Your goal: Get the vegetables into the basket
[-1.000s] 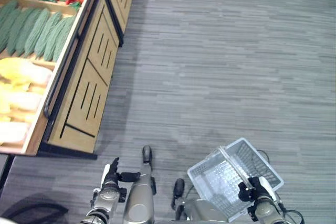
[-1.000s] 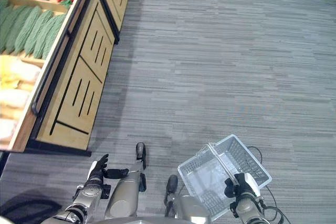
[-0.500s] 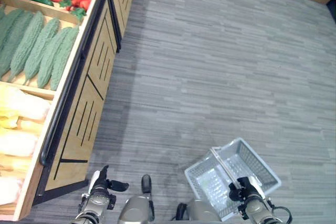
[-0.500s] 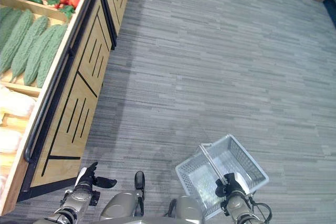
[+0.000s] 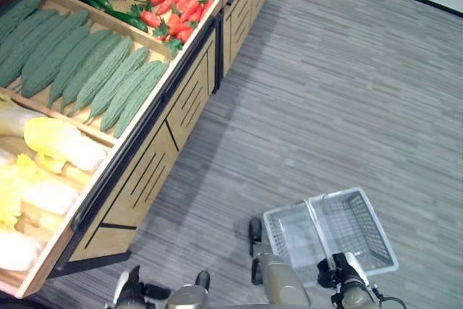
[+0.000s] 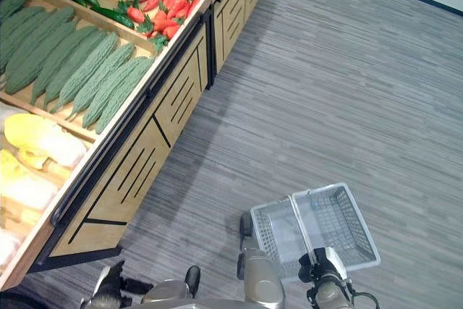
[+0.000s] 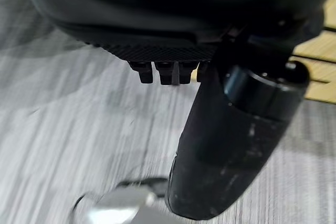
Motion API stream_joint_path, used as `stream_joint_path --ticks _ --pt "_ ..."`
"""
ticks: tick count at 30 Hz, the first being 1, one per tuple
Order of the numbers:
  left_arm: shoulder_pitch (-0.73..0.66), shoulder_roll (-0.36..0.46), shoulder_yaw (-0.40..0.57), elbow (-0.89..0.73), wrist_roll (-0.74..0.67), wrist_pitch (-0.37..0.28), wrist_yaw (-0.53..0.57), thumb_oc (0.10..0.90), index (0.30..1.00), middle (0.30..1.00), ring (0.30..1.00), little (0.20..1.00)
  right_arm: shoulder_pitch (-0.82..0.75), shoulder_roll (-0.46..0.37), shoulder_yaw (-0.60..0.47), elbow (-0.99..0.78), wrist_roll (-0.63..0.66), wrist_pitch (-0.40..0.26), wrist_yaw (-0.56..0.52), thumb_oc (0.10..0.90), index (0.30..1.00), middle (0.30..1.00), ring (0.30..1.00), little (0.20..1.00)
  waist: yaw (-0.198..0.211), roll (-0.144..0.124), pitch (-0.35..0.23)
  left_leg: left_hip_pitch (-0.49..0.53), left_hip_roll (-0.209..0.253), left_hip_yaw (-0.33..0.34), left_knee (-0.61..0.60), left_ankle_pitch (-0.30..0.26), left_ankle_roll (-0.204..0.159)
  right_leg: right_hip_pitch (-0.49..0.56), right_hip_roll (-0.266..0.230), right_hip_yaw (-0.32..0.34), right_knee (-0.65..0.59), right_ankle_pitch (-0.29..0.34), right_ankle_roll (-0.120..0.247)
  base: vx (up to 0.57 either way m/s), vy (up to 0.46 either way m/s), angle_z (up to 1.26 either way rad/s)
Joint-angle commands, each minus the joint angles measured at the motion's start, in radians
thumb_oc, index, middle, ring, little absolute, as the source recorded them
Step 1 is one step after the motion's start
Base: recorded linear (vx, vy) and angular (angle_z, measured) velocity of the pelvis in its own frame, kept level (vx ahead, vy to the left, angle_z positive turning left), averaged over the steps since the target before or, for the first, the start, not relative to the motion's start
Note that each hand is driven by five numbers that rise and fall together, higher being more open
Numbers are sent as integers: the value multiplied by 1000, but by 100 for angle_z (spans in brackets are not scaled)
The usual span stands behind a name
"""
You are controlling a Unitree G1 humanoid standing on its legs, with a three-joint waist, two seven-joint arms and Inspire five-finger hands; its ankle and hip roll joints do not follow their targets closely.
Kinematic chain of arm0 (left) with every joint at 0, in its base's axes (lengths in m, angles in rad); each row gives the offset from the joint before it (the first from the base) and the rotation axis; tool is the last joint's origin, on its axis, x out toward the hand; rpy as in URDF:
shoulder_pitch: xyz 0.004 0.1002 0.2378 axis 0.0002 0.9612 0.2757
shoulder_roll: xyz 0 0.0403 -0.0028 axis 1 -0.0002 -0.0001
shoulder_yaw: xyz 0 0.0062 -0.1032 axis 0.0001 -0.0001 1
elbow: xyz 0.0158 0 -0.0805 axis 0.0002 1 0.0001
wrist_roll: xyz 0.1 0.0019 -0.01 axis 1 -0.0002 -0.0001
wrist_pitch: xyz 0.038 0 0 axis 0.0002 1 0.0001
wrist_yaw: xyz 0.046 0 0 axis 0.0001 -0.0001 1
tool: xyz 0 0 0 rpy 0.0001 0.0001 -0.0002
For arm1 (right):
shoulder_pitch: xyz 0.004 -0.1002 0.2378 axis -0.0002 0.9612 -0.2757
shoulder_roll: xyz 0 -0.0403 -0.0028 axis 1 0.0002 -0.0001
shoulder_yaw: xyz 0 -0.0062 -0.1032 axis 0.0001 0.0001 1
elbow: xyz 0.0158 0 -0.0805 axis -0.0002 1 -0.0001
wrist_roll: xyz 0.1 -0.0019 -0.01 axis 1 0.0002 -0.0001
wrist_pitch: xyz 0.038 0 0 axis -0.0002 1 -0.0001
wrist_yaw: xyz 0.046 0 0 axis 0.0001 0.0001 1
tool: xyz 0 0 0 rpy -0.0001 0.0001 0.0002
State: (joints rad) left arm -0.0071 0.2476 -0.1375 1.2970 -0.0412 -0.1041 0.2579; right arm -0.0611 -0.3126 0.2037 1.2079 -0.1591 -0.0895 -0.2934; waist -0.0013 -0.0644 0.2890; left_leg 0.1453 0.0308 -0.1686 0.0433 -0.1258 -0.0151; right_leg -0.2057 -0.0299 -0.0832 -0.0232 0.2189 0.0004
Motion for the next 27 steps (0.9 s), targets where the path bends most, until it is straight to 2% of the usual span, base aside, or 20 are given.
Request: stream_joint_path --ticks 1,5,7,10,11,12,14,15,16,18,19,25,26,27 --pt "-40 19 12 -20 -27 -23 11 900 1000 1000 1000 1000 32 -91 24 -48 2 -29 -27 400 300 300 300 300 -8 -26 -3 -73 23 -5 15 38 -59 14 -46 21 118 -147 146 218 -355 37" --pt "-41 9 -7 -23 -19 -19 12 900 1000 1000 1000 1000 33 -104 19 -44 14 -36 -31 400 300 300 300 300 -12 -14 -9 -93 51 -45 27 72 -80 18 -34 -18 149 -192 122 127 -213 70" --pt "-47 4 -16 -34 -23 -18 14 900 1000 1000 1000 1000 36 -113 15 -40 19 -37 -34 400 300 300 300 300 -12 -10 -6 -119 56 -25 65 90 -87 36 -39 -44 145 -209 110 117 -177 37" --pt "-61 -3 -28 -53 -23 -17 16 900 1000 1000 1000 1000 40 -123 1 -44 24 -36 -40 400 300 300 300 300 -21 -11 11 -182 65 130 156 109 -90 83 -65 -97 129 -225 97 51 -90 52" --pt "-68 -4 -32 -55 -21 -17 18 900 1000 1000 1000 1000 39 -123 -3 -39 27 -34 -41 400 300 300 300 300 -25 -11 17 -200 83 199 167 118 -90 97 -72 -115 125 -230 94 43 -76 99" --pt "-78 -4 -37 -51 -17 -13 21 900 1000 1000 1000 1000 46 -123 -9 -38 30 -32 -44 400 300 300 300 300 -35 -7 19 -208 118 293 138 135 -86 114 -78 -144 117 -235 97 44 -65 106" --pt "-97 -1 -52 -48 8 -6 31 900 1000 1000 1000 1000 60 -116 -23 -37 44 -28 -51 400 300 300 300 300 -51 2 20 -238 156 432 92 156 -88 130 -93 -195 114 -244 106 29 -28 128" --pt "-101 1 -53 -47 16 -4 32 900 1000 1000 1000 1000 63 -112 -25 -41 48 -28 -51 400 300 300 300 300 -55 5 20 -242 160 457 86 160 -94 133 -95 -207 115 -248 110 148 59 113" --pt "-106 4 -55 -47 28 -3 36 900 1000 1000 1000 1000 66 -106 -28 -32 53 -25 -50 400 300 300 300 300 -59 21 12 -238 162 487 41 176 -113 150 -93 -228 120 -270 122 187 93 69" --pt "-104 5 -55 -48 31 -3 40 900 1000 1000 1000 1000 66 -101 -28 -26 57 -25 -51 400 300 300 300 300 -57 24 10 -243 159 485 26 194 -117 157 -92 -232 122 -275 124 138 106 45" --pt "-98 6 -53 -54 24 -5 40 900 1000 1000 1000 1000 57 -97 -35 -11 67 -23 -49 400 300 300 300 300 -45 25 12 -260 151 453 22 210 -106 167 -97 -229 129 -274 119 116 151 4" --pt "-79 15 -37 -42 30 -4 38 900 1000 1000 1000 1000 53 -80 -48 -5 71 -21 -47 400 300 300 300 300 -26 14 4 -234 111 458 -10 177 -73 182 -132 -209 146 -267 147 112 197 -2" --pt "-78 24 -36 -40 38 -4 37 900 1000 1000 1000 1000 40 -66 -33 -8 63 -16 -39 400 300 300 300 300 -11 -1 5 -246 90 453 33 135 -54 191 -158 -190 148 -254 164 132 235 20" --pt "-77 27 -33 -35 38 -4 36 900 1000 1000 1000 1000 38 -61 -30 -1 63 -17 -34 400 300 300 300 300 -7 -5 3 -249 85 448 44 125 -50 193 -162 -186 145 -250 167 168 275 13"
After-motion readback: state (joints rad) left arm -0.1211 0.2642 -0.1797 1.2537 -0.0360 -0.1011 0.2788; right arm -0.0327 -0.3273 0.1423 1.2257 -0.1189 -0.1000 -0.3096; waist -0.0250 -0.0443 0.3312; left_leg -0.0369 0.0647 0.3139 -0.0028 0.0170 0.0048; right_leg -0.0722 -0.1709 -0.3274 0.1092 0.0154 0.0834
